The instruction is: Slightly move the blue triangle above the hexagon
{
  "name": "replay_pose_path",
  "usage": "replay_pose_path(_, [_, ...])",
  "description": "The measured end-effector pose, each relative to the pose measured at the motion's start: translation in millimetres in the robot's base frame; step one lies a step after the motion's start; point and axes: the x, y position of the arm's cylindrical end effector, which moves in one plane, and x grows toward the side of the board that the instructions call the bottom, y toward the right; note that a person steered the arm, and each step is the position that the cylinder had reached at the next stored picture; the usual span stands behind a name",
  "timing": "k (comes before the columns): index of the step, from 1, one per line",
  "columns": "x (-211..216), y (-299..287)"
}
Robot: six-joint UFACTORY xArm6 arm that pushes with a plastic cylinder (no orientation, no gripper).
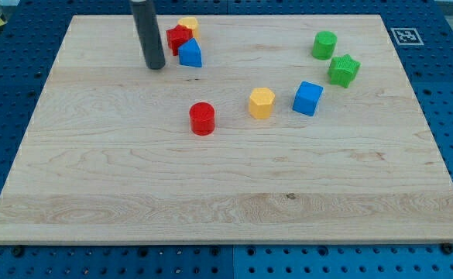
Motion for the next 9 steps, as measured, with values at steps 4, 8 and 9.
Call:
replay_pose_path(4, [22,95])
replay_pose_path(8, [-24,73])
replay_pose_path(9, [-52,98])
